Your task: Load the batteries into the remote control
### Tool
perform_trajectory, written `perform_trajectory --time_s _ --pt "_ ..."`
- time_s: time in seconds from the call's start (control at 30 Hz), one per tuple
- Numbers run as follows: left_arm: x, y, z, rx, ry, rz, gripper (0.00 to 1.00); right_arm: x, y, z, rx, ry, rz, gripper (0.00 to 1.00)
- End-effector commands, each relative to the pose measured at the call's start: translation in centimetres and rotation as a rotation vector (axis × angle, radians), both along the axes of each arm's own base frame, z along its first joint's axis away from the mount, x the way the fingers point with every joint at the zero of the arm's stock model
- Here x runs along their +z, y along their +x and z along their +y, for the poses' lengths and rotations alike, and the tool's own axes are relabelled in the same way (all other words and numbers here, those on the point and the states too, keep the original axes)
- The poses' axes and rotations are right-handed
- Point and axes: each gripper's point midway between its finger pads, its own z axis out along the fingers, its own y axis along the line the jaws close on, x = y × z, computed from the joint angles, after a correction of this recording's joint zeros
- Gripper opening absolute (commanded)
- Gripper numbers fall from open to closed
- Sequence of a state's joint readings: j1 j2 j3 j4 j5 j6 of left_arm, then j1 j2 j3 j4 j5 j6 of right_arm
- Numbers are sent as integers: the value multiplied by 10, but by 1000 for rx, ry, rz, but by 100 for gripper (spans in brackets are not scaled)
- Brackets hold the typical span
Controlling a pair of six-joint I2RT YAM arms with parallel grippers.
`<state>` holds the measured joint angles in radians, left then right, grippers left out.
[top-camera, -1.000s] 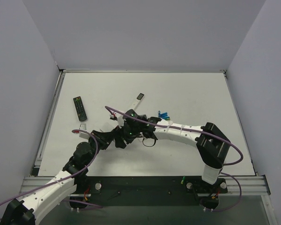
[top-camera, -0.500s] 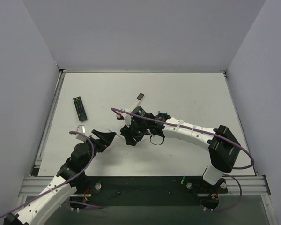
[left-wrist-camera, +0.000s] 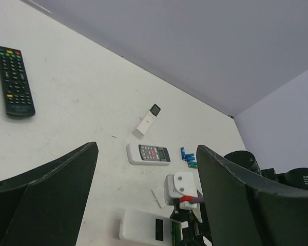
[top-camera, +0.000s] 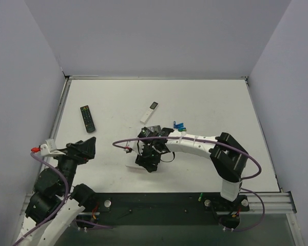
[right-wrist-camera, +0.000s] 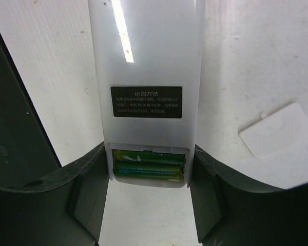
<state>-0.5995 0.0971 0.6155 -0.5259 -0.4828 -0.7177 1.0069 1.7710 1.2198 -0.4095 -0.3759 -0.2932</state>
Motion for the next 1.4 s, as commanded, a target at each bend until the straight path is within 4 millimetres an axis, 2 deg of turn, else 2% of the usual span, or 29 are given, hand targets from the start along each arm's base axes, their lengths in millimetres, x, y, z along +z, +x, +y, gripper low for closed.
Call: perform_trajectory --time_s 0.0,0.17,0.33,0.5,0.6,0.77,0.8,0.9,0.97,1.07,1.27,1.37 --pt "-15 -11 30 74 223 -3 88 -9 -12 11 181 -55 -5 17" --pt "-8 -20 42 96 228 -64 88 -27 -16 18 260 -108 -16 24" --pt "-16 -23 51 132 269 -34 88 -37 -17 11 297 -164 -24 47" --pt "-16 -20 50 128 291 -36 88 -32 -17 9 321 -176 -23 71" --pt "-17 -20 47 117 290 -36 88 -27 -19 4 340 -187 -9 81" --pt "-18 -20 47 110 295 -35 88 -5 -5 1 312 -125 9 82" --pt "-18 -20 46 109 295 -38 88 2 9 -2 271 -97 6 82" --pt "-17 -20 46 106 298 -38 88 12 30 -6 241 -58 -15 82" --pt "-18 -20 45 103 299 -38 88 11 49 -15 242 -70 -59 82" --pt "-19 -20 45 101 301 -37 88 7 67 -24 276 -105 -110 82" --pt "-19 -20 45 99 305 -36 88 -1 91 -29 287 -113 -140 84" --pt "-19 -20 45 101 305 -36 88 -8 92 -29 329 -91 -142 84"
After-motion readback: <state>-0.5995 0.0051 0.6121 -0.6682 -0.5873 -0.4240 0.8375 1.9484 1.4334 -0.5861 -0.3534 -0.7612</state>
